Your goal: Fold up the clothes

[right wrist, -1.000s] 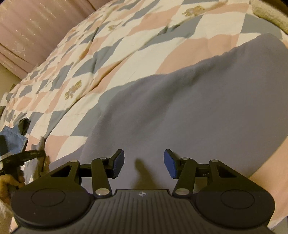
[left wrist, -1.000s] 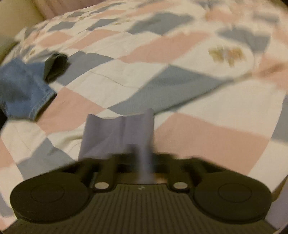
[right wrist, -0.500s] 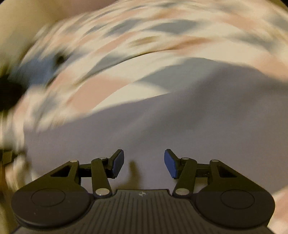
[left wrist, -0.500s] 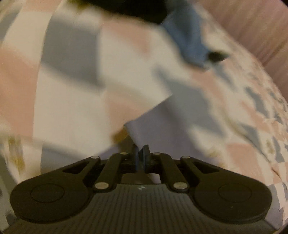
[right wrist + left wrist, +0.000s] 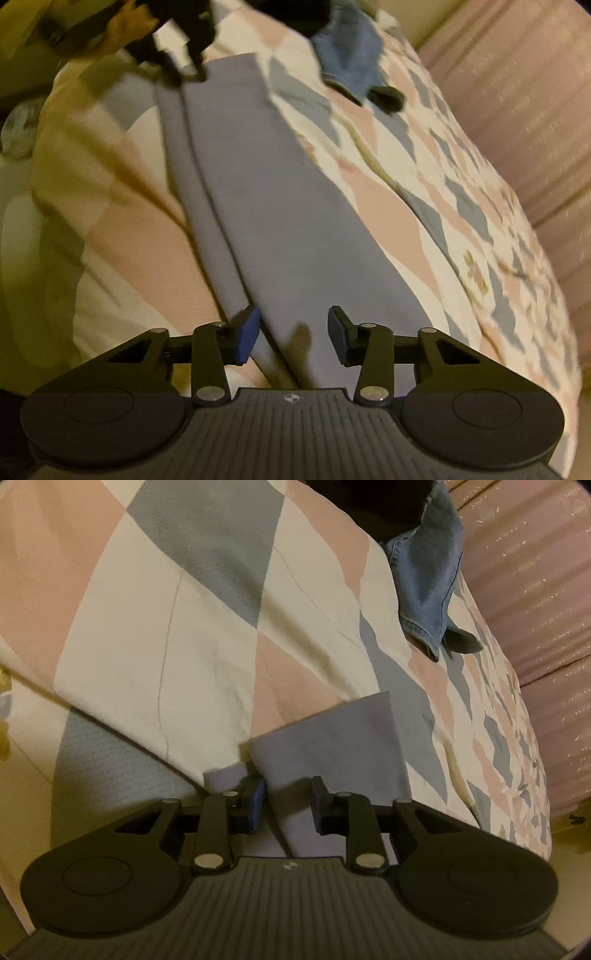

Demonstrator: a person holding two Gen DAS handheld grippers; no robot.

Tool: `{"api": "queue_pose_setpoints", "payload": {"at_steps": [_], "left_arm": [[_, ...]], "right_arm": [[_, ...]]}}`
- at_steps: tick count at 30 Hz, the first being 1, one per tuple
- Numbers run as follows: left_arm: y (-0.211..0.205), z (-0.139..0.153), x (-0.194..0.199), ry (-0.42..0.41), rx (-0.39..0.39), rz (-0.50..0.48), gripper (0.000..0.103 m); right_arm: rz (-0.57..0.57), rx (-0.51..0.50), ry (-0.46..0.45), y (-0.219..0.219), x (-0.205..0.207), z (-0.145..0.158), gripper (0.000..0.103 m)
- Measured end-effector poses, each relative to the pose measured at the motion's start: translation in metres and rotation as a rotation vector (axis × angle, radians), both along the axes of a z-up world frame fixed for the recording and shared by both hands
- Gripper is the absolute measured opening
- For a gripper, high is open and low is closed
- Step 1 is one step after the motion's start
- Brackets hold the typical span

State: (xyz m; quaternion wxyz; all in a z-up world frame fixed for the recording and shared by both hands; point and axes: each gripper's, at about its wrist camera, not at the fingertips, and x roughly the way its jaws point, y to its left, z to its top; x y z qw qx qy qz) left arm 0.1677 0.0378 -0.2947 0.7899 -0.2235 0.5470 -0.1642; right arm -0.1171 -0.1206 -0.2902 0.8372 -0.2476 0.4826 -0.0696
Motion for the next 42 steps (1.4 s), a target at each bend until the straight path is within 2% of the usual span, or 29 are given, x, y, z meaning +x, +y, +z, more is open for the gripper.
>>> {"api": "queue_pose_setpoints", "payload": {"at_steps": [2,3,8,10,12,16,21,24,27,29,32,35,37,40,42], "left_arm": [[-0.001,0.001,0.001,-0.001,0.002,-0.006,0.017],[-0.002,0.002,0.002,-0.006,0.003,-0.008,0.0],[-0.001,0.025,-0.009,-0.102,0.014,-0.066,0.0],[0.003,0.037,-0.019,-0.15,0.024,-0.104,0.0],[0.007,0.048,-0.029,-0.198,0.034,-0.141,0.0],[0.008,0.017,-0.035,-0.139,0.099,-0.149,0.0],[0.003,0.016,-0.036,-0.187,0.197,-0.198,0.0],[0.0,0.016,-0.036,-0.218,0.256,-0.228,0.0],[-0.003,0.016,-0.037,-0.249,0.315,-0.259,0.005],[-0.005,0.016,-0.037,-0.27,0.355,-0.279,0.006],[-0.018,0.036,-0.052,-0.367,0.508,-0.318,0.005],[-0.037,0.057,-0.082,-0.452,0.547,-0.468,0.005],[-0.065,0.068,-0.125,-0.544,0.54,-0.682,0.005],[-0.115,0.072,-0.204,-0.717,0.492,-1.046,0.006],[-0.139,0.068,-0.247,-0.801,0.441,-1.214,0.009]], "right_arm": [[0.045,-0.054,0.028,0.005,0.001,-0.008,0.015],[0.061,-0.067,0.027,0.005,0.0,-0.009,0.0],[0.027,-0.078,-0.077,-0.003,-0.011,0.016,0.0],[0.02,-0.065,-0.089,-0.004,-0.016,0.029,0.0],[0.024,-0.049,-0.064,-0.004,-0.02,0.03,0.0],[0.043,-0.042,0.017,0.0,-0.021,0.005,0.0],[0.044,0.011,-0.023,0.006,-0.017,0.009,0.0],[0.026,0.029,0.026,0.01,-0.014,0.0,0.001],[-0.002,0.074,0.038,0.011,-0.015,-0.001,0.012],[-0.053,0.141,-0.003,0.003,-0.019,0.014,0.017],[-0.165,0.159,-0.053,-0.016,-0.039,0.037,0.017],[-0.273,0.109,-0.021,-0.044,-0.069,0.042,0.017],[-0.308,0.063,0.022,-0.061,-0.09,0.039,0.017],[-0.27,0.005,0.09,-0.072,-0.111,0.028,0.016],[-0.239,-0.02,0.105,-0.072,-0.121,0.024,0.016]]}}
